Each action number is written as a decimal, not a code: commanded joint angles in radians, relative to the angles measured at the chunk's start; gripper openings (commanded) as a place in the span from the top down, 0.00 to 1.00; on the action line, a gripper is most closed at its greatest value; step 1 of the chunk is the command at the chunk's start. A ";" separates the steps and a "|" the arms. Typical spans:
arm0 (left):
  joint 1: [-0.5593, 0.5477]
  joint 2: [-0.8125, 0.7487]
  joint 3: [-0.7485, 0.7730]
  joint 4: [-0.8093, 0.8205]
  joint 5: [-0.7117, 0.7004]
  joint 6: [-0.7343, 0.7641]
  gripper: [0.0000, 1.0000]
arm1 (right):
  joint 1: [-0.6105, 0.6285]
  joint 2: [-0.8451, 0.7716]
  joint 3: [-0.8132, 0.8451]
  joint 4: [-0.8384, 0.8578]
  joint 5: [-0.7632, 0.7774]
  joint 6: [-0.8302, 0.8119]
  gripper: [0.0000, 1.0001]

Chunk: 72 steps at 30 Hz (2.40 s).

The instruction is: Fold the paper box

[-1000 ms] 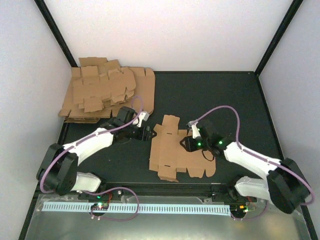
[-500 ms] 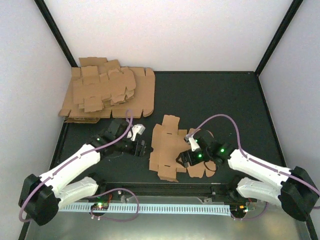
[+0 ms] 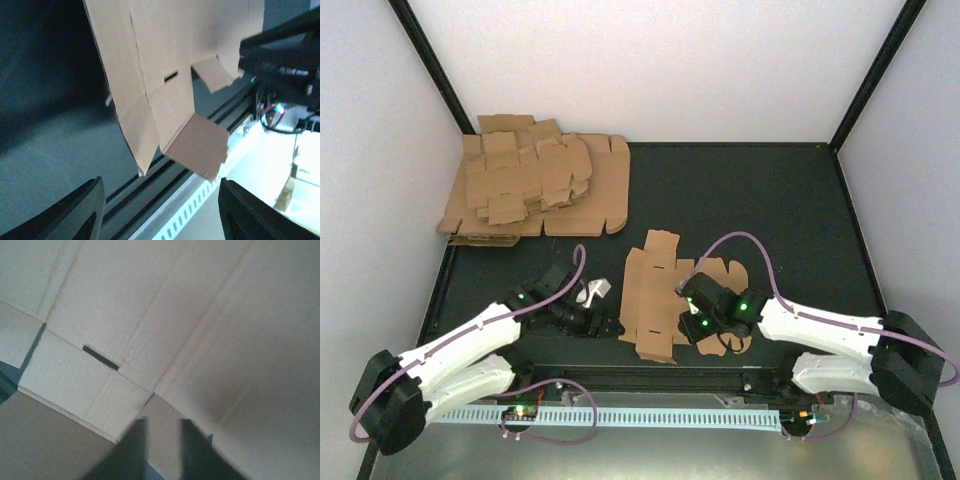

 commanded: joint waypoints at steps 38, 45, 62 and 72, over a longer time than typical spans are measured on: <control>-0.131 0.161 -0.259 0.747 0.082 -0.426 0.70 | -0.198 0.659 0.060 0.946 -0.509 0.063 0.98; -0.131 0.176 -0.263 0.777 -0.001 -0.449 0.69 | -0.200 0.675 0.061 0.933 -0.506 0.066 0.98; -0.125 0.261 -0.258 0.837 -0.242 -0.594 0.65 | -0.200 0.648 0.024 0.951 -0.488 0.073 0.98; -0.109 0.381 -0.230 0.828 -0.288 -0.608 0.65 | -0.200 0.636 0.011 0.958 -0.483 0.076 0.98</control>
